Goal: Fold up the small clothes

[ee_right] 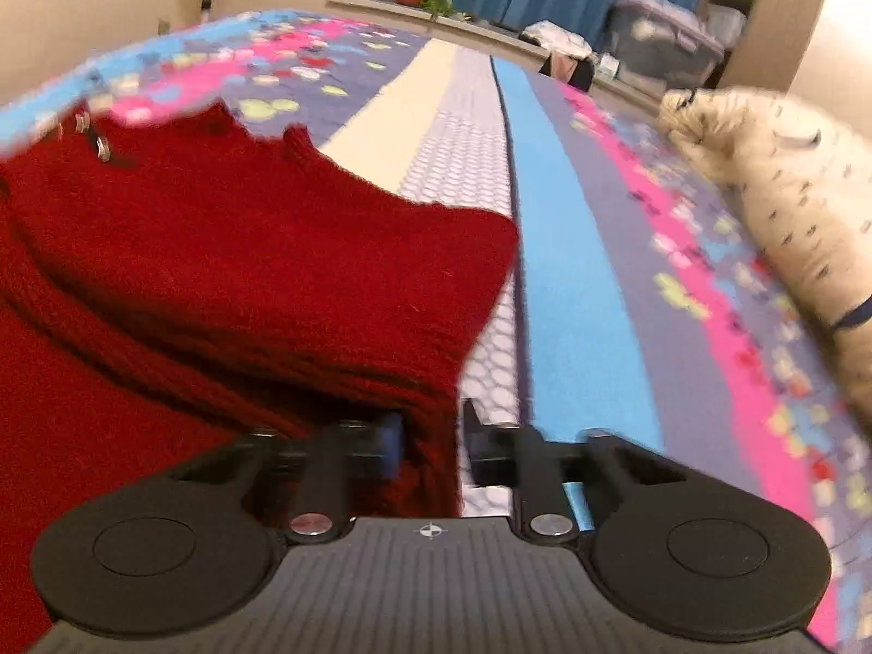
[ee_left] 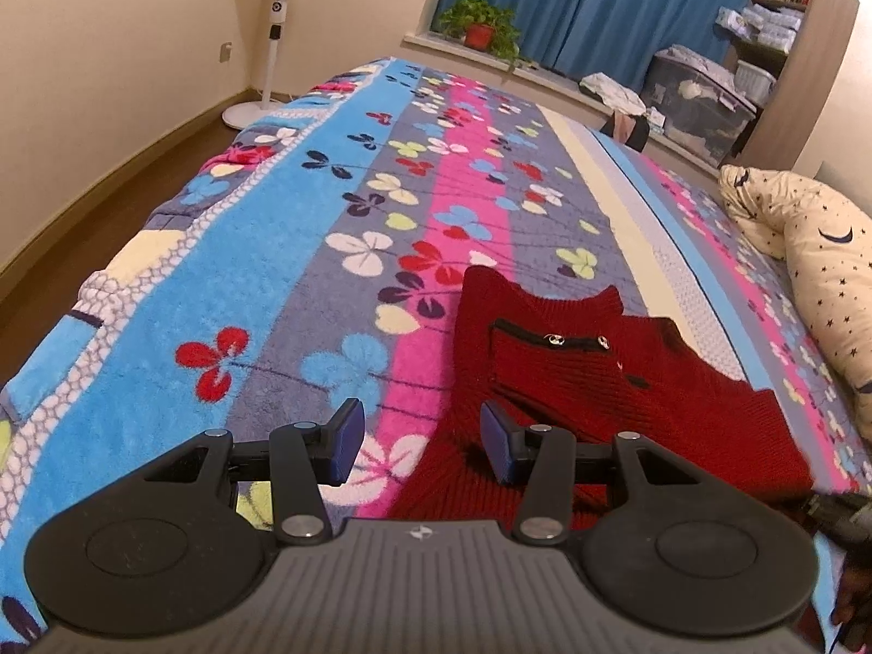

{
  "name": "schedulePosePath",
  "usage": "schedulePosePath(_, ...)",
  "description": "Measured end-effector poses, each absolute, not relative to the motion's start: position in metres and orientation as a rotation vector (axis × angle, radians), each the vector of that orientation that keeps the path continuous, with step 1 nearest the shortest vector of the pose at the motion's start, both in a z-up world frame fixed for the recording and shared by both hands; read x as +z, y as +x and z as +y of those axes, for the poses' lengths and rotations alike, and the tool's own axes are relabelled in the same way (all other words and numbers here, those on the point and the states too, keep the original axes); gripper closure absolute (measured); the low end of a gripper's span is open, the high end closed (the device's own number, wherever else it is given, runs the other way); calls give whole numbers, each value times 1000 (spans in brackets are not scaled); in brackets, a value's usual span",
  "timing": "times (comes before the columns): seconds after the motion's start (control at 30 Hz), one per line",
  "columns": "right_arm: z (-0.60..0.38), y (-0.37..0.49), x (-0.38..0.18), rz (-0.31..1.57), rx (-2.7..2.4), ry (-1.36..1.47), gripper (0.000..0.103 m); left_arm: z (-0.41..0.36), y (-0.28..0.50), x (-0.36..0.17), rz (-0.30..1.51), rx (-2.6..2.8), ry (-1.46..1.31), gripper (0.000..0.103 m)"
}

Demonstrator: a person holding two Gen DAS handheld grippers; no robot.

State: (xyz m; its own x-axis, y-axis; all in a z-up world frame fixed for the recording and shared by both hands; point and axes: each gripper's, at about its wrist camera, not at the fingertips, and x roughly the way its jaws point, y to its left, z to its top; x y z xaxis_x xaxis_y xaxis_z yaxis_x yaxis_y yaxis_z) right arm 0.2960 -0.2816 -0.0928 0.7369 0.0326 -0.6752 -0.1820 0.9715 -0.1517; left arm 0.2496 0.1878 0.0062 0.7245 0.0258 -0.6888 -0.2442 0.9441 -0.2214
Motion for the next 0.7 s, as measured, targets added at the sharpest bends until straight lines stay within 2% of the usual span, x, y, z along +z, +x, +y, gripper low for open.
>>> schedulePosePath(0.07,-293,297,-84,722,109,-119,87,185,251,5,752,148,-294,51)
schedulePosePath(0.17,-300,303,-113,876,134,-120,87,183,255,1,765,144,-284,51)
schedulePosePath(0.27,-310,302,-99,857,144,-27,84,185,256,-1,776,148,-287,51)
schedulePosePath(0.37,-328,295,-78,840,220,132,73,186,257,-2,778,135,-295,51)
schedulePosePath(0.4,-335,292,-70,821,259,181,73,186,258,-2,779,126,-295,51)
schedulePosePath(0.47,-354,291,-58,778,295,290,56,187,263,-3,784,107,-302,51)
schedulePosePath(0.6,-393,299,-50,710,282,514,52,192,273,-10,773,58,-349,42)
schedulePosePath(0.67,-401,308,-62,705,227,595,45,192,279,-12,757,33,-349,39)
schedulePosePath(0.7,-400,315,-69,724,213,595,44,192,284,-14,750,27,-347,39)
